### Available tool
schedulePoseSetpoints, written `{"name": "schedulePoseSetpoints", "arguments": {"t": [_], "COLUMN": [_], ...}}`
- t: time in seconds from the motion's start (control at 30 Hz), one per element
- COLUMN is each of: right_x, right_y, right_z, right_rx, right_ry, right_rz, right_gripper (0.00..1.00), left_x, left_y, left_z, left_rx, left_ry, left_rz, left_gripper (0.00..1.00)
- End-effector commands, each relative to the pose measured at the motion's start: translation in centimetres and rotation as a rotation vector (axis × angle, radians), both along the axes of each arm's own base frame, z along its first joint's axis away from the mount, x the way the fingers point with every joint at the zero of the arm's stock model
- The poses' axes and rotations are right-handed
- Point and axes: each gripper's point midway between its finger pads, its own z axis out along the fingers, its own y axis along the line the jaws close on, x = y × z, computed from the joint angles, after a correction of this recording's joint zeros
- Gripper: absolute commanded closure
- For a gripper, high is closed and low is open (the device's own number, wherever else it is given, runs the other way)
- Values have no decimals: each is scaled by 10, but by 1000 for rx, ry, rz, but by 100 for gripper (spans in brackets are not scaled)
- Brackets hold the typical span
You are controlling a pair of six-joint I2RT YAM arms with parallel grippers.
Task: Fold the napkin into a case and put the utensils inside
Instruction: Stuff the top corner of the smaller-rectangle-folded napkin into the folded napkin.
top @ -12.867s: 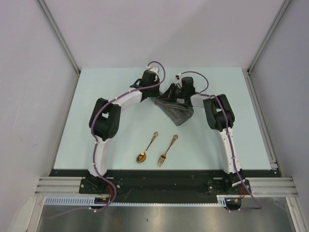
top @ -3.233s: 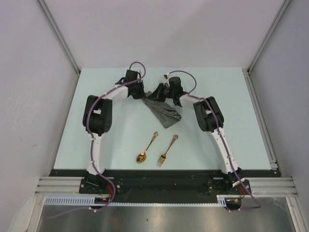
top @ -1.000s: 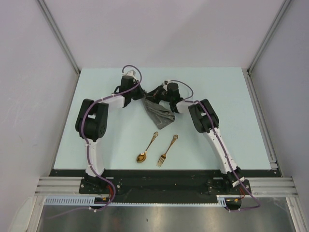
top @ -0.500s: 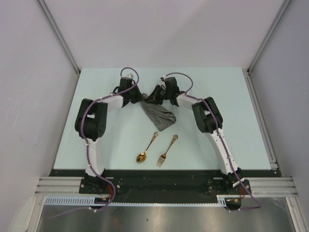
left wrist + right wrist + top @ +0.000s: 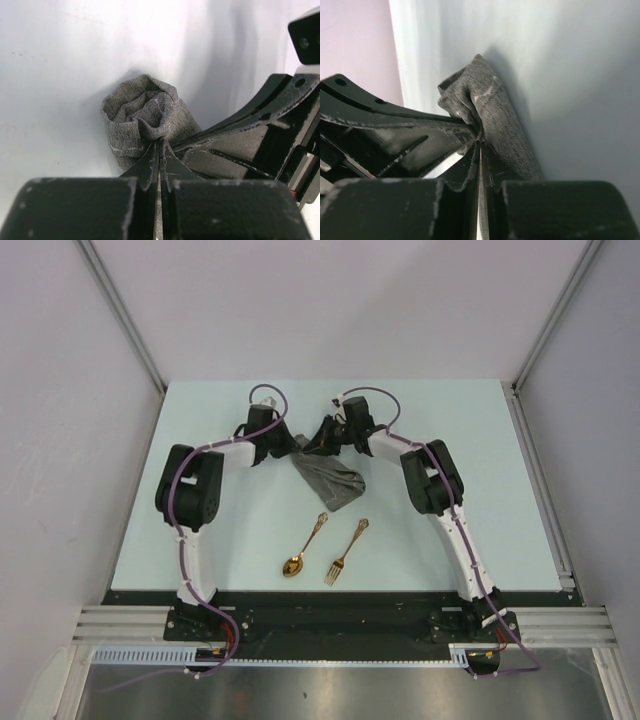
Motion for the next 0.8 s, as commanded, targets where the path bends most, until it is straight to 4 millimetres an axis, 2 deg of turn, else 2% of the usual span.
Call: {"name": "schedulePoseSetpoints", "arguments": {"t": [0.0, 0.13, 0.3, 0.4, 0.5, 0.6, 0.63, 0.67, 0.77], "right_x": [1, 0, 6, 10, 14, 14, 9, 8, -2], "right_y": [28, 46, 56, 58, 61, 54, 50, 45, 23], "right_z": [19, 22, 39, 52, 52, 48, 37, 47, 48], "right_rx": [104, 162, 235, 304, 321, 345, 329, 330, 222], "right_ry": [-22, 8, 20, 23, 59, 103, 133, 126, 82], "right_rz": [37, 41, 26, -1, -39, -47, -47, -48, -45], "right_gripper": [92, 94, 94, 94, 93, 88, 87, 87, 84], "left_x": [-3, -8, -7, -10, -14, -14, -11, -12, -7], "left_y": [-3, -8, -17, -22, -17, -9, -8, -6, -1], "left_z": [26, 29, 42, 35, 22, 12, 8, 4, 0], "left_rx": [-47, -105, -189, -215, -215, -189, -182, -166, -134], "left_ry": [-37, -64, -127, -106, -60, -13, -4, 22, 35], "left_rz": [6, 11, 2, 3, 50, 79, 79, 83, 93], "left_gripper": [100, 100, 100, 100, 100, 100, 100, 100, 95]}}
